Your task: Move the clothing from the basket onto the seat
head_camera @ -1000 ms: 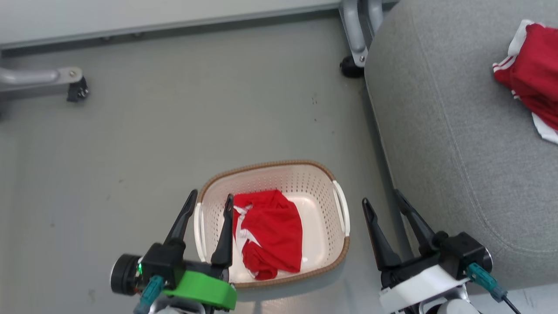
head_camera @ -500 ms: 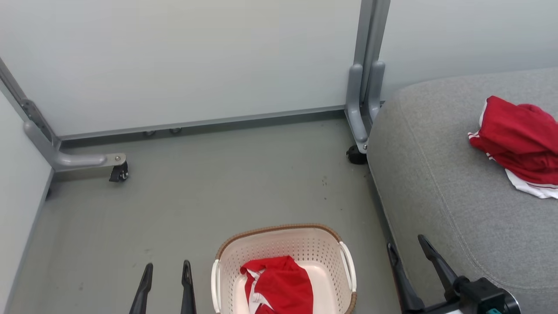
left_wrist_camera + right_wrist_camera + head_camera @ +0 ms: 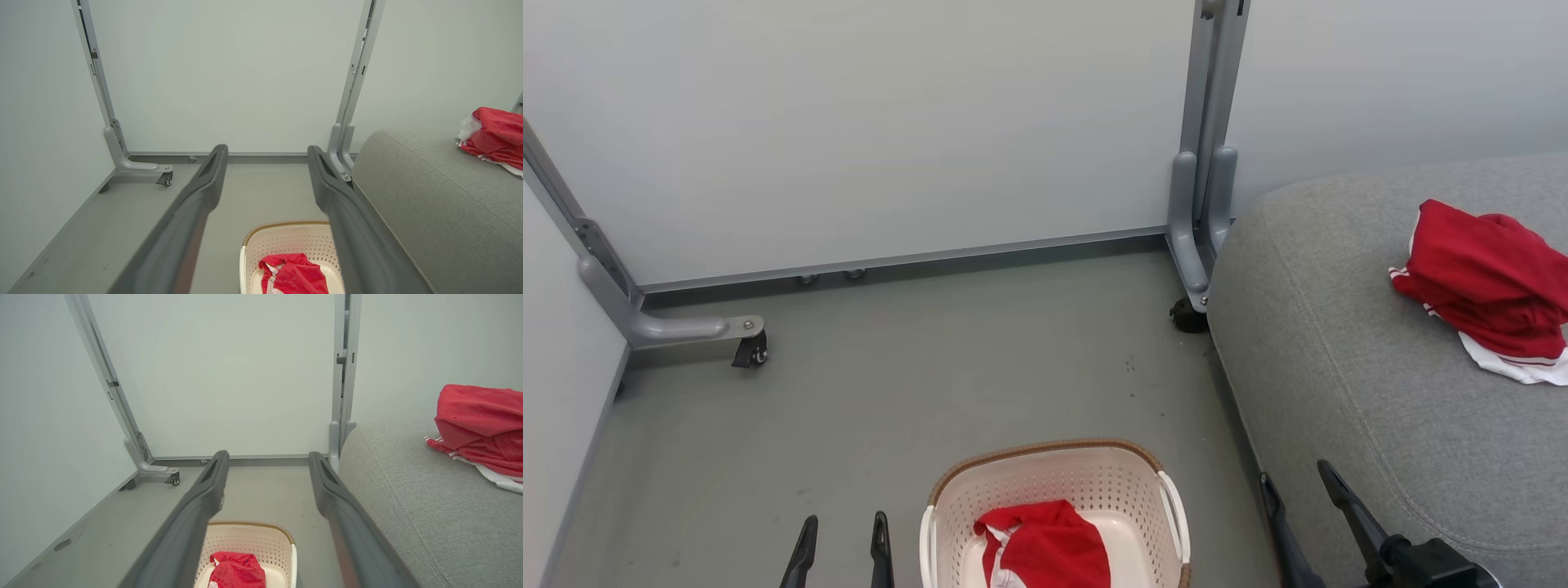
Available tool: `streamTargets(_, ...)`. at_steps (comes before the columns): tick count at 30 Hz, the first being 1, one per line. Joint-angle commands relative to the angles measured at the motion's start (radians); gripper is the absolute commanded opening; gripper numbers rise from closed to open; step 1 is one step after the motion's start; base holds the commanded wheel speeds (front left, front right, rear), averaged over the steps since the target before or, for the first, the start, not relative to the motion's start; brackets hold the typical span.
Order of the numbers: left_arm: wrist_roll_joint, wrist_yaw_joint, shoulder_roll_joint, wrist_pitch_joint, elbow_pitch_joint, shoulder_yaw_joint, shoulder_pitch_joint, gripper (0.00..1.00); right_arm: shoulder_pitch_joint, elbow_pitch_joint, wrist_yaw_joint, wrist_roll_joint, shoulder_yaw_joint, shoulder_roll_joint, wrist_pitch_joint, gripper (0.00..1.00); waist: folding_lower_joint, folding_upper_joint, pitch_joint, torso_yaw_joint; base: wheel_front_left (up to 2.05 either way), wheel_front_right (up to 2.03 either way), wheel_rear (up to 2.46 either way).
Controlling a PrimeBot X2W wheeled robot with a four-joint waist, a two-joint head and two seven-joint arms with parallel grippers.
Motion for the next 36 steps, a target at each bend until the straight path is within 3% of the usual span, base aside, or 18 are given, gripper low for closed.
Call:
streamTargets(1, 0.001, -0.003, 0.001, 0.000, 0.000, 0.006, 0.004, 1.00, 0.004, 0.001, -0.001, -0.008, 0.000, 0.001, -0.003, 1.00, 0.0001, 0.0000, 0.000, 0.000, 0.00, 0.00, 0.00)
streamTargets(36, 0.015, -0.025, 0.001, 0.000, 0.026, -0.011, -0.028, 1.00, 0.001, 0.012, -0.001, -0.008, 0.013, -0.018, -0.003, 1.00, 0.0001, 0.0000, 0.026, -0.010, 0.00, 0.00, 0.00)
